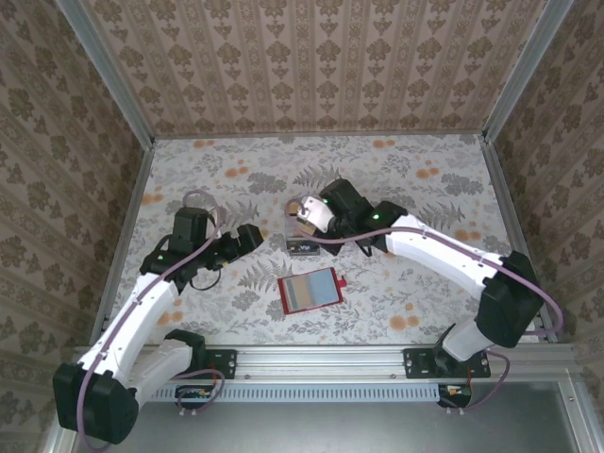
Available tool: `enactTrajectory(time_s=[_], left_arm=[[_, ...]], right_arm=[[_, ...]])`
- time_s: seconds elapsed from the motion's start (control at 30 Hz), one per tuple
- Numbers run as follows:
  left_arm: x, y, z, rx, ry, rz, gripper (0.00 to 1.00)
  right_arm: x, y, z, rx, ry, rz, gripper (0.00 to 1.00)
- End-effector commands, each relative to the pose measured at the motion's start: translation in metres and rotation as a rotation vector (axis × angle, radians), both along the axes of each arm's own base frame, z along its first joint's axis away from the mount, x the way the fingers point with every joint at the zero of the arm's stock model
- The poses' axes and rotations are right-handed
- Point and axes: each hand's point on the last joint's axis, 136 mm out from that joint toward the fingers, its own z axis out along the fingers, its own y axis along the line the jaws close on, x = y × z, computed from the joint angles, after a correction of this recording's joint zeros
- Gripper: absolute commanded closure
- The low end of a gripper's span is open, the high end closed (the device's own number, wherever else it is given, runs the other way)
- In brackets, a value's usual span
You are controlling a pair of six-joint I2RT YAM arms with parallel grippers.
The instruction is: Take the credit cards out of the card holder
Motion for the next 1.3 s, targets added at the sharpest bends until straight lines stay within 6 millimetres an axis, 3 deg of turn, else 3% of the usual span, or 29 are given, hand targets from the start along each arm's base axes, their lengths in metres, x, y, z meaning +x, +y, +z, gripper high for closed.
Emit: enactTrajectory(time_s=[0.0,0.2,0.47,0.77,1.0,1.27], left_arm=[[-0.010,0.006,-0.008,0.002,0.033,-0.002,0.00],[-0.008,0.013,-0.008,0.004,0.031,0.024,0.00],[-0.003,0.017,-0.009,0.001,0.034,0.043,0.00],[0.000,0.018,-0.012,0.001,0.043,0.049,0.00],[0.002,0.020,-0.014,-0.002,0.045,0.057,0.00],[0.002,0.020,-0.015,-0.006,0.051,0.055,0.00]], right_arm=[[0.030,0.011,0.017,-0.139,-0.201,0.152,1.00],[0.056,0.022,0.006,-0.264,-0.268,0.229,1.00],[0.069,0.025,-0.010,-0.343,-0.297,0.276,1.00],[0.076,0.030,-0.010,-0.345,-0.308,0.286,1.00],[0.080,0.033,0.002,-0.332,-0.330,0.286,1.00],[0.087,0.024,-0.014,-0.347,-0.287,0.273,1.00]])
